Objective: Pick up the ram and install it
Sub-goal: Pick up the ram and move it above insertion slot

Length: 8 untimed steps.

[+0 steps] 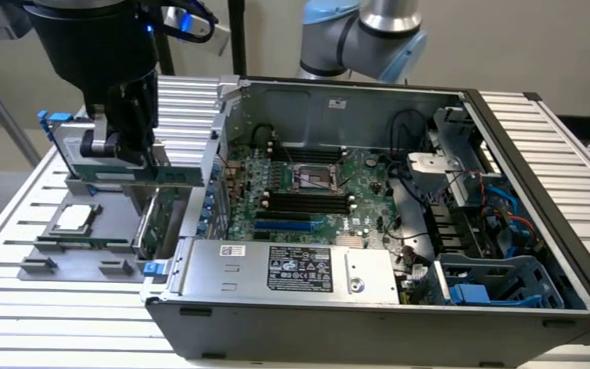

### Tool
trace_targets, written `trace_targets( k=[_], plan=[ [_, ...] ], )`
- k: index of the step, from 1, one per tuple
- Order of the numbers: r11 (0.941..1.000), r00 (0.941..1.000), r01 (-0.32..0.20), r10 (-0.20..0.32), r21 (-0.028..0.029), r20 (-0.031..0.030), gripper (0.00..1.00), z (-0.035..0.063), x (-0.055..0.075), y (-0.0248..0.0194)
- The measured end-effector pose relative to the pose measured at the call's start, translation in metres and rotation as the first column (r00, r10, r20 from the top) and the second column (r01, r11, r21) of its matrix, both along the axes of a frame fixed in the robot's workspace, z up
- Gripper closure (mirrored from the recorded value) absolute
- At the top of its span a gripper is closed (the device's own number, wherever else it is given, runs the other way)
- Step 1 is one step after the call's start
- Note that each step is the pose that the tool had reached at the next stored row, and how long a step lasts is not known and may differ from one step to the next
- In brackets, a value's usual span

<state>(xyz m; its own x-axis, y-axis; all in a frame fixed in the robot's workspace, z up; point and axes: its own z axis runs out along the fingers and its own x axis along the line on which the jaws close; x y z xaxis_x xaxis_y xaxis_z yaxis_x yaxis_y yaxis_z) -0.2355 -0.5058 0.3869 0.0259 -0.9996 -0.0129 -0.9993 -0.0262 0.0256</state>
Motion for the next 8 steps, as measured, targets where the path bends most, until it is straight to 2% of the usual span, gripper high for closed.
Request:
trace_targets(
  k=[4,8],
  plan=[
    [1.0000,1.0000,0.000,0.000,0.0045,0.0000,1.00,0.0007,0.018,0.0000],
    [0.9999,1.0000,0.000,0.000,0.0130,0.0000,1.00,0.0007,0.036,0.0000]
  ],
)
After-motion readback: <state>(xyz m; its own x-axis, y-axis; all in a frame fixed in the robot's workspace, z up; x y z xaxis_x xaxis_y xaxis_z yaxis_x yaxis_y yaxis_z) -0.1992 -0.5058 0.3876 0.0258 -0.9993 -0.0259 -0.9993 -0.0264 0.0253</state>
